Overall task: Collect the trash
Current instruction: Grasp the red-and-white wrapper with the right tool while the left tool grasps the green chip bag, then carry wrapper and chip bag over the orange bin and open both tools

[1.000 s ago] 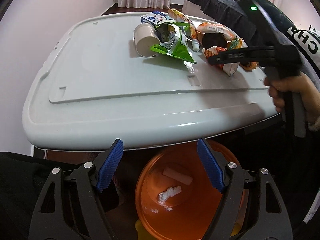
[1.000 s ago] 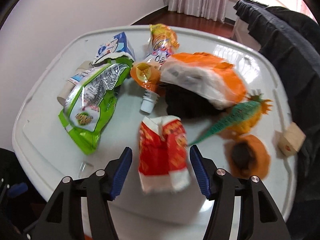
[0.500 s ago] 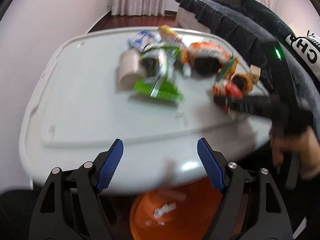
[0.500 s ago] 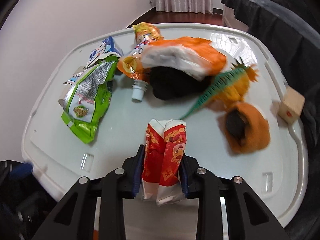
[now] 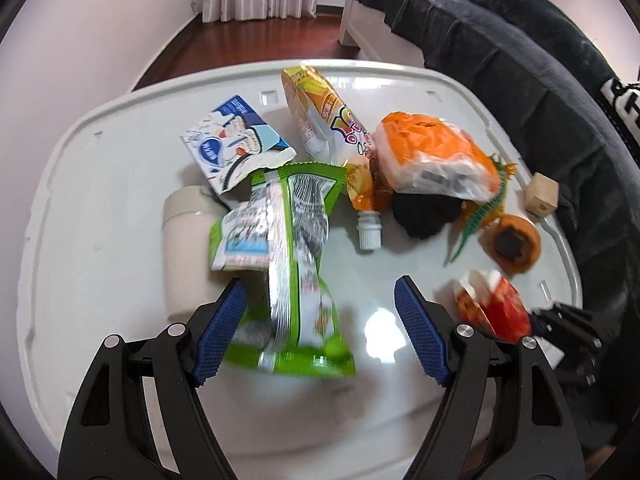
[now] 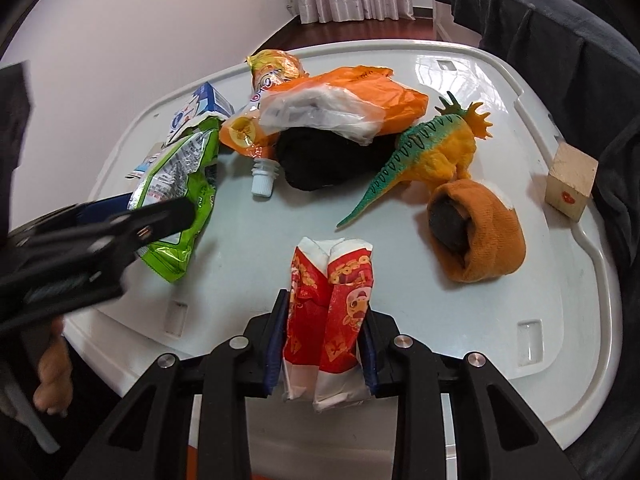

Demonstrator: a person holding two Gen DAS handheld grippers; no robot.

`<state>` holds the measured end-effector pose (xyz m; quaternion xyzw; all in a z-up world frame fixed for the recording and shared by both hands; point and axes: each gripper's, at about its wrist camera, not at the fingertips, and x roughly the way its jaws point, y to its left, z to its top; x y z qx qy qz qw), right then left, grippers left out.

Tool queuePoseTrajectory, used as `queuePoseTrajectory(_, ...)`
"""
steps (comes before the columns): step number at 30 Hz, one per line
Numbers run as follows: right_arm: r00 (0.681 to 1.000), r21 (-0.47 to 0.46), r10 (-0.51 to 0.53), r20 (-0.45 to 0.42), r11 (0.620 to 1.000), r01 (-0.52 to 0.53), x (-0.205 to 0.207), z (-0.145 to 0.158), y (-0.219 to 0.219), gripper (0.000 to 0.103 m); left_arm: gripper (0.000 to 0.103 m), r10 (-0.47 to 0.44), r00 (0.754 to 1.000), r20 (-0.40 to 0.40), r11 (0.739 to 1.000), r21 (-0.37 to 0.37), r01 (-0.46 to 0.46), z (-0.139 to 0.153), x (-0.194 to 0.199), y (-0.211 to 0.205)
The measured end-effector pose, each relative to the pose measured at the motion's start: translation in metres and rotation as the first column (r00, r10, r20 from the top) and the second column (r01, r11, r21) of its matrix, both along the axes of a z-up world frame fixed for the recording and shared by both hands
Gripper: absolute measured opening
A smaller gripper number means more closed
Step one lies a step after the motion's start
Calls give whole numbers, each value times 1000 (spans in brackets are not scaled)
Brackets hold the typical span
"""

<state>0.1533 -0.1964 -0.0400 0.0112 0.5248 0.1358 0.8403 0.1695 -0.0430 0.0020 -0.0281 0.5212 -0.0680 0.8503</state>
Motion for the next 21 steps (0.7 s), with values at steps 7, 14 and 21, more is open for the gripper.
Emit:
queuePoseTrajectory(7, 1000, -7, 2, 2, 1000, -2, 0, -1, 0, 31, 38, 31, 999, -25, 997, 68, -29, -27, 25, -3)
queuePoseTrajectory(14, 1000, -5, -16, 17, 1000, 16, -6, 2, -2, 31, 27, 76, 995, 65, 994, 76, -81, -17, 5, 6)
queuePoseTrajectory(21, 996, 46, -26, 88, 999, 22, -22, 20, -8, 31, 27, 103, 984, 142, 993, 48, -111, 33, -37, 18)
